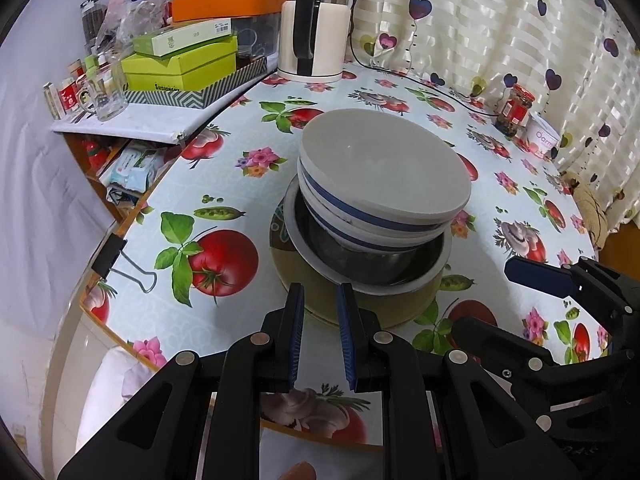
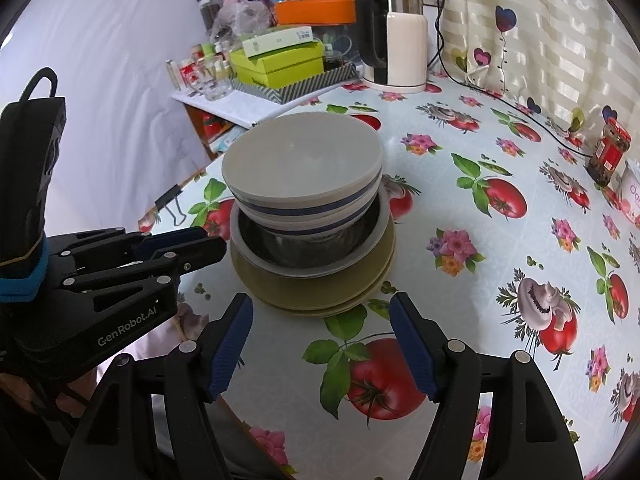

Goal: Organize plates and bowls

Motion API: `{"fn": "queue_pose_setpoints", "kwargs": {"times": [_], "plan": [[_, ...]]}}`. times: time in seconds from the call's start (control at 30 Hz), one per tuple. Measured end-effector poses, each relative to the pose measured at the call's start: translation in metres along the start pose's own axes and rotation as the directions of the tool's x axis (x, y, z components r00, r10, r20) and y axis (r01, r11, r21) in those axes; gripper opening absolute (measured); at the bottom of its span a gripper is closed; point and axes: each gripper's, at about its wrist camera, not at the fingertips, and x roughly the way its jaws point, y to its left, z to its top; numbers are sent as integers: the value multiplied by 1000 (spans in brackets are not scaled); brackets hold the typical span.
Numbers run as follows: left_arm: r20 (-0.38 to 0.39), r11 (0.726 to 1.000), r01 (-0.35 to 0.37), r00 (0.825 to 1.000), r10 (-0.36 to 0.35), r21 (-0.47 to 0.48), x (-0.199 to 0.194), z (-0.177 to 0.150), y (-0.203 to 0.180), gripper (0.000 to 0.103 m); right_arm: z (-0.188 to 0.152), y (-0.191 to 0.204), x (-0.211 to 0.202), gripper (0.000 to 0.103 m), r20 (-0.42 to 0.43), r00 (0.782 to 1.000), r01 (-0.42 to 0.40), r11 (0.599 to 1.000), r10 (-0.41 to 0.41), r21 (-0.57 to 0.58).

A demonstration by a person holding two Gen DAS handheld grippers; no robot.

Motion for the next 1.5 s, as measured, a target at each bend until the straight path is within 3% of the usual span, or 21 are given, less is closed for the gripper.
{"fn": "queue_pose_setpoints", "kwargs": {"times": [1.5], "plan": [[-28,1000,-8,1000,8,-6,11,-4,3,18,0,3,3,73,-3,1000,-3,1000,3,-11]]}}
